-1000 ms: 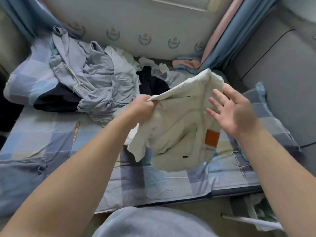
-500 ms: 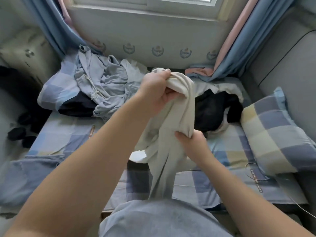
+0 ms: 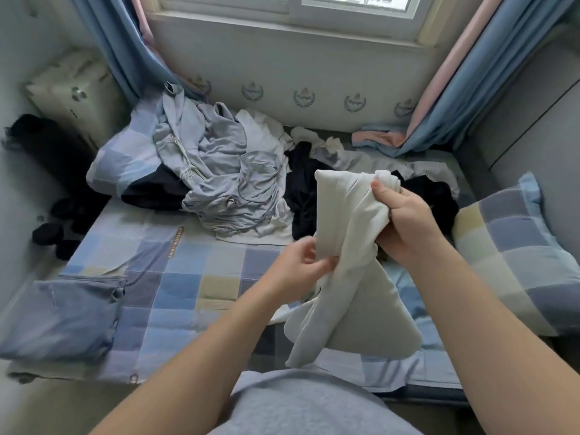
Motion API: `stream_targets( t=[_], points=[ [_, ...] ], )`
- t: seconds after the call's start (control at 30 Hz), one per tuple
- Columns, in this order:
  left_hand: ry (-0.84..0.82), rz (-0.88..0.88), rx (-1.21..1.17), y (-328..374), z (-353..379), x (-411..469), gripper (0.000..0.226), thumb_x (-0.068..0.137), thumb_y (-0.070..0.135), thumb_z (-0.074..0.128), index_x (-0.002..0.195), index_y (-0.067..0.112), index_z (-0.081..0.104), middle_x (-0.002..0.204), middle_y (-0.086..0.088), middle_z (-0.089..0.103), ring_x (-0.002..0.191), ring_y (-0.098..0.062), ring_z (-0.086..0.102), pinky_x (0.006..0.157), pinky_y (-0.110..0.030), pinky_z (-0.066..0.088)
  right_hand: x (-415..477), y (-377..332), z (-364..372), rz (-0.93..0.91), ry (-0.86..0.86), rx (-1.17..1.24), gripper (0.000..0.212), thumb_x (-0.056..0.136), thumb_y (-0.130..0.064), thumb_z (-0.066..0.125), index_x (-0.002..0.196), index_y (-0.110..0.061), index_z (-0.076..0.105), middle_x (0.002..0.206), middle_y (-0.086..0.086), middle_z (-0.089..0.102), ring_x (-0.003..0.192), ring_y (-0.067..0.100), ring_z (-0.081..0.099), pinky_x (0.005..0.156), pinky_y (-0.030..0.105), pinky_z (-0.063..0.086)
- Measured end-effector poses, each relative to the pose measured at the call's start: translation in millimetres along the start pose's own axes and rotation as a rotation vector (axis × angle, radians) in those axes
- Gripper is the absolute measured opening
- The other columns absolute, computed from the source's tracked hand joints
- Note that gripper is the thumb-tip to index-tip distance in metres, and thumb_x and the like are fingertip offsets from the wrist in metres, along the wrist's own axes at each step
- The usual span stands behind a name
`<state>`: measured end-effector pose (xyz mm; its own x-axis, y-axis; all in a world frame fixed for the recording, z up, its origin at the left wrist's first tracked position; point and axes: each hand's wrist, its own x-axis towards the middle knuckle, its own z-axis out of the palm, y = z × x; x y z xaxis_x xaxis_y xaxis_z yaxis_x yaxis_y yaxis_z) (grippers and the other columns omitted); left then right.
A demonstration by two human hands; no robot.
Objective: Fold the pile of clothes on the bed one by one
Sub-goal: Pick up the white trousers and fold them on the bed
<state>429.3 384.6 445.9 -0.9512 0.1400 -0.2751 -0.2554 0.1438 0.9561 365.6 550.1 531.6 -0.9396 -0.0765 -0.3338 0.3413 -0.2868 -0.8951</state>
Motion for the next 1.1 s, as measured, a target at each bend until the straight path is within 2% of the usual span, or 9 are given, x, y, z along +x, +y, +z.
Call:
stream_targets(
  t=[0.07,0.13,0.27,0.53,0.63,0.73,0.87,1.0,1.1],
  points=[
    [-0.004,0.019,-0.013,-8.8,4.3,2.1,0.048,0.079,0.052,0.067,0.109,0.014,0.067,0.100,-0.005,0.075,0.090,-0.030,0.068,0.087,-0.057,0.052,3.3,-2.1,-12.5,0.006,0.006,0.052,0.034,0.100,-0.017,0.056,0.127,0.005,0.061,0.122,0.022,0.067,0.110,0.033,0.068,0.086,0.039,0.059],
    [0.097,0.068,-0.089,0.0,2.5,2.2,0.048,0.086,0.046,0.062,0.092,0.000,0.053,0.080,-0.013,0.060,0.071,-0.027,0.054,0.068,-0.046,0.045,6.1,-5.0,-26.4,-0.020,0.020,0.086,0.032,0.100,-0.015,0.054,0.125,0.003,0.059,0.113,0.015,0.069,0.101,0.027,0.069,0.087,0.036,0.056],
    [0.283,0.057,-0.231,39.7,-13.2,8.4,0.030,0.094,0.036,0.058,0.071,0.018,0.052,0.068,-0.003,0.042,0.060,-0.014,0.039,0.056,-0.032,0.032,-1.0,2.4,-54.3,-0.091,0.175,-0.172,0.056,0.097,-0.025,0.061,0.149,-0.020,0.038,0.132,-0.002,0.055,0.120,0.014,0.053,0.103,0.042,0.041],
    [0.151,-0.013,-0.520,72.2,3.5,10.8,0.023,0.106,0.017,0.048,0.092,0.005,0.062,0.076,-0.012,0.061,0.065,-0.021,0.058,0.060,-0.033,0.049,-56.5,100.1,-20.9,0.166,-0.348,-0.557,0.035,0.084,-0.042,0.071,0.117,-0.042,0.059,0.109,-0.018,0.071,0.103,0.002,0.065,0.092,0.030,0.052],
    [0.122,0.015,-0.628,84.6,-7.3,17.5,0.020,0.107,0.009,0.043,0.114,-0.002,0.059,0.079,-0.012,0.066,0.064,-0.020,0.064,0.058,-0.030,0.055,-59.1,113.3,-17.4,0.163,-0.227,-0.577,0.011,0.093,-0.035,0.070,0.102,-0.038,0.065,0.106,-0.013,0.072,0.103,0.007,0.065,0.092,0.031,0.052],
    [0.283,-0.024,-0.704,82.4,-21.6,28.0,0.018,0.105,-0.001,0.041,0.105,0.002,0.059,0.077,-0.007,0.069,0.066,-0.016,0.068,0.062,-0.029,0.058,-47.9,101.2,-26.1,0.112,-0.138,-0.505,0.005,0.097,-0.023,0.066,0.096,-0.022,0.071,0.090,-0.008,0.076,0.088,0.012,0.070,0.076,0.027,0.055],
    [0.571,-0.164,-0.398,42.5,-44.3,35.7,0.017,0.096,-0.001,0.056,0.105,0.013,0.054,0.105,-0.008,0.063,0.092,-0.019,0.061,0.090,-0.040,0.054,-37.3,55.9,-44.7,-0.195,-0.007,-0.646,0.008,0.096,-0.013,0.065,0.088,-0.013,0.068,0.072,-0.005,0.064,0.066,0.007,0.056,0.061,0.028,0.046],
    [0.154,0.011,0.181,10.3,-25.4,17.8,0.074,0.078,0.019,0.082,0.140,0.039,0.048,0.148,0.004,0.043,0.133,-0.013,0.044,0.110,-0.036,0.040,-42.0,-4.0,-42.4,-0.390,-0.190,-0.819,0.017,0.096,-0.007,0.063,0.085,-0.018,0.070,0.071,-0.008,0.063,0.065,0.005,0.055,0.060,0.020,0.045],
    [-0.143,0.100,0.204,13.9,12.6,12.7,0.040,0.085,0.026,0.080,0.111,0.048,0.058,0.117,0.018,0.060,0.107,0.013,0.055,0.092,-0.013,0.045,-44.3,-37.8,-32.8,-0.479,-0.292,-0.886,0.010,0.096,-0.007,0.065,0.088,-0.012,0.069,0.074,0.001,0.063,0.068,0.008,0.055,0.062,0.021,0.045]
  ],
)
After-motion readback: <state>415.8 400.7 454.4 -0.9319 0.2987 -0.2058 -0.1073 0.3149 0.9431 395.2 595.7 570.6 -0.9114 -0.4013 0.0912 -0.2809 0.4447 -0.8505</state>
